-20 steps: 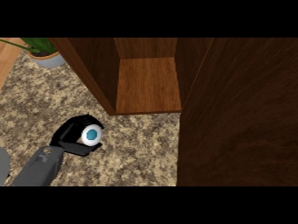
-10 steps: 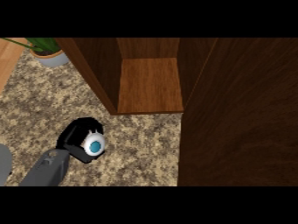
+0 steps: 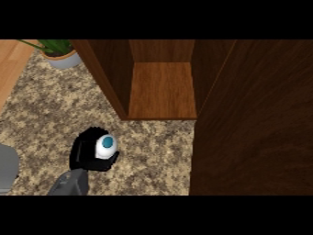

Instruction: Pick up the bottled water, place it into the cabinet and close the cabinet

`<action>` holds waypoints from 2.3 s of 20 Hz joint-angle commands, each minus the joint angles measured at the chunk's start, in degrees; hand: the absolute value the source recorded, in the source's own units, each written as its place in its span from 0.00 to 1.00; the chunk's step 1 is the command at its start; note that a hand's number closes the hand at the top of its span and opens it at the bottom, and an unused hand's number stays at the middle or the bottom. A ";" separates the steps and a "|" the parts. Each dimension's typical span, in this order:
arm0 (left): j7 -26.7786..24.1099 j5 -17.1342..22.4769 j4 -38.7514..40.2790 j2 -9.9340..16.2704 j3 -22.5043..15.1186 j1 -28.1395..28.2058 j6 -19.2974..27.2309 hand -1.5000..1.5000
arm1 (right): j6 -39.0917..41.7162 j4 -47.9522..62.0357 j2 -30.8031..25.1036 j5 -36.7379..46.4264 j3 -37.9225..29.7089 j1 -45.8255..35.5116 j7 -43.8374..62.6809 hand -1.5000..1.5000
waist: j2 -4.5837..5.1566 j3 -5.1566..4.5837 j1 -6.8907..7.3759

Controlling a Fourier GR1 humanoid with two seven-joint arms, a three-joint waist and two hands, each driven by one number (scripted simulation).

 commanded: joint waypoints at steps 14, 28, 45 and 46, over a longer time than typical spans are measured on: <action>16.95 17.07 -24.28 -2.51 -24.18 -3.49 24.25 1.00 | 0.26 -4.52 -0.54 -2.85 1.24 0.55 3.45 0.00 | -0.01 -0.09 -0.21; 28.21 20.66 -21.41 -2.52 -36.36 -21.56 45.97 1.00 | 2.14 -0.11 0.18 -3.73 -2.60 -0.25 -1.33 0.00 | 0.38 -0.13 -2.09; 28.83 19.47 10.40 -1.99 -31.50 -41.75 51.83 1.00 | 3.73 -2.44 0.61 -7.66 -6.20 -1.91 0.96 0.00 | 1.52 -0.16 -3.97; 26.04 19.87 11.65 -1.60 -30.64 -39.76 50.94 1.00 | 4.23 0.84 -0.02 -8.63 -8.04 -5.56 0.47 0.00 | 1.93 -0.15 -3.61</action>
